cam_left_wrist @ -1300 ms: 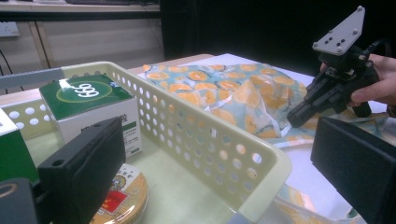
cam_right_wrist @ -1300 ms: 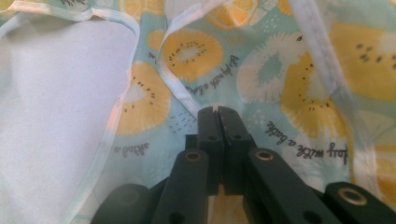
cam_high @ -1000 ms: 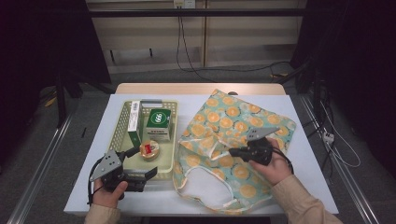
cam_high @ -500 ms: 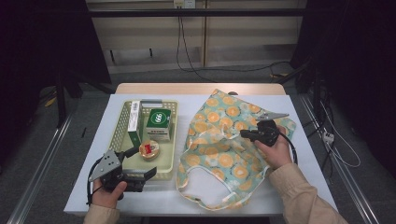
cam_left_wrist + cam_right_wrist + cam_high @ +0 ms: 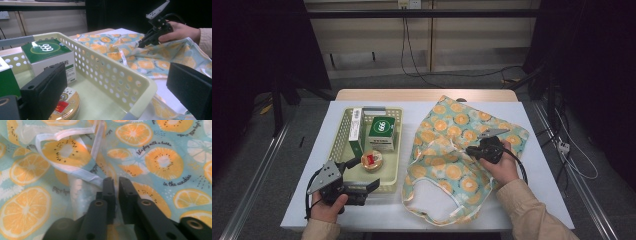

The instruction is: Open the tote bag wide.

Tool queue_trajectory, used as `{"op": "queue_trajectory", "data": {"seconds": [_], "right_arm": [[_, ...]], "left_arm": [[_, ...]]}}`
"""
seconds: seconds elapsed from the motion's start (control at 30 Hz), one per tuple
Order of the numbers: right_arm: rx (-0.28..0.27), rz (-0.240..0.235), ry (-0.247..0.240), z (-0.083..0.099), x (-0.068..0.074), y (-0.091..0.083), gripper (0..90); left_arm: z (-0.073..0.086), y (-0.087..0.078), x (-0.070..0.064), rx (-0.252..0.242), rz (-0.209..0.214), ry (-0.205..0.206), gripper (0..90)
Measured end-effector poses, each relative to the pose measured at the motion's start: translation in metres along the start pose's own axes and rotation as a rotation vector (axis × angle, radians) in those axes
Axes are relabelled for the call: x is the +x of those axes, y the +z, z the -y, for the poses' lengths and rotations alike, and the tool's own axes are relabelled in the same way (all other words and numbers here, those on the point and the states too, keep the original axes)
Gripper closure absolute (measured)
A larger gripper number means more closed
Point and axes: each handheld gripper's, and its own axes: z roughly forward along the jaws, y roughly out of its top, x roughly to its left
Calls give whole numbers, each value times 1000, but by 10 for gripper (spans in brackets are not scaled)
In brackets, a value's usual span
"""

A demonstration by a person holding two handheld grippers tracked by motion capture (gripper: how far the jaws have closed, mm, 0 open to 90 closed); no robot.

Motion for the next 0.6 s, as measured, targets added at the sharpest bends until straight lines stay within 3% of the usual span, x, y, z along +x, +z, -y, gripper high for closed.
{"op": "queue_trajectory", "data": {"seconds": [0.07, 0.27, 0.6], "right_arm": [[-14, 12, -5, -3, 3, -5, 759], [-79, -17, -35, -12, 15, -24, 703], [-98, -38, -91, -24, 41, -42, 543]], "left_arm": [[0, 0, 0, 1, -1, 2, 31], [-1, 1, -1, 2, 1, 3, 31], [-1, 2, -2, 1, 5, 0, 31]]}}
